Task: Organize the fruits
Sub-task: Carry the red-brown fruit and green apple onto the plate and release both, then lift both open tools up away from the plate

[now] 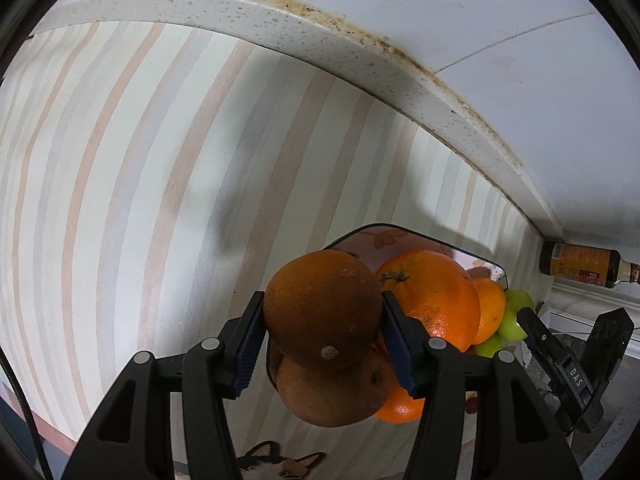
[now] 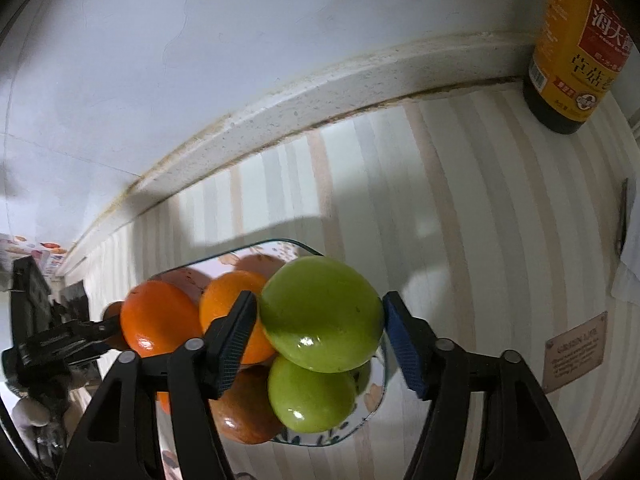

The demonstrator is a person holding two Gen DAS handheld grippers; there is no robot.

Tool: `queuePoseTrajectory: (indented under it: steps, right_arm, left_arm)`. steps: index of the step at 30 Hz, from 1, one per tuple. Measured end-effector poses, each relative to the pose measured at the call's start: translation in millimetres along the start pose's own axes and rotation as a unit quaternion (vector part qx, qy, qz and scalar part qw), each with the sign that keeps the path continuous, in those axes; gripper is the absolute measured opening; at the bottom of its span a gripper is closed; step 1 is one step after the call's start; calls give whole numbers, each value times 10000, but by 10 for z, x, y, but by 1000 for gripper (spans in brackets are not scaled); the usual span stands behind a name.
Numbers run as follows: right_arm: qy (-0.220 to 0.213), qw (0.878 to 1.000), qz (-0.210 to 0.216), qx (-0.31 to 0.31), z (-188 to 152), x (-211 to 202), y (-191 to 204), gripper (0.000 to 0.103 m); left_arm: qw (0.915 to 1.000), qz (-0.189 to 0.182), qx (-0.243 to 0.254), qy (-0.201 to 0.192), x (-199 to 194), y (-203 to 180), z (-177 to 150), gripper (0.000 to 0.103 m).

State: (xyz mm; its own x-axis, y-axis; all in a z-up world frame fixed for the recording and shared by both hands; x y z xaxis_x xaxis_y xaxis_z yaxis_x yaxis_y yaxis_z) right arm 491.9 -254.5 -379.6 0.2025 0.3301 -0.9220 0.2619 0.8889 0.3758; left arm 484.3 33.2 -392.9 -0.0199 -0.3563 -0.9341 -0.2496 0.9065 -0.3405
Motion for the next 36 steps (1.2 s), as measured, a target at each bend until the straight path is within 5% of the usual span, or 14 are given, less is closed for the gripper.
queuePoseTrajectory:
  steps: [4, 8, 14, 22, 36]
  right_arm:
    - [60, 9998, -115, -145, -10, 1, 62, 75]
    - [135, 9996, -140, -206, -51, 28, 97, 81]
    - [155, 9985, -372, -366, -143, -23, 109, 93]
    - [-257, 9881, -1133, -1011, -440, -370, 272, 96]
    - [-922, 9773, -1107, -1555, -1341, -1271, 681, 96]
  left_arm:
    - [10000, -42, 65, 28, -19, -34, -3, 60]
    - [9999, -3, 98, -61, -65, -46, -6, 83]
    - [9978, 408, 334, -404, -261, -33, -76, 85]
    - [9862, 977, 827, -1049, -564, -159, -515, 90]
    - [9628, 1193, 1374, -1996, -1244, -506, -1566, 90]
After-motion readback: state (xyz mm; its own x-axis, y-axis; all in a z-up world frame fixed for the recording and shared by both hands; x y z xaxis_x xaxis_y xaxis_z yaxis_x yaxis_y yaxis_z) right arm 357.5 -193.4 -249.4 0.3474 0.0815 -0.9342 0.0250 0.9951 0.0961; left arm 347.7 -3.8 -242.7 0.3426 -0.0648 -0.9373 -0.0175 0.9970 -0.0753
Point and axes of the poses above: each gripper's, at about its wrist camera, not at the fingertips, and x roughly the way its jaws point, y to its left, z to its top, the point moved 6 cm from there along x, roughly the way its jaws point
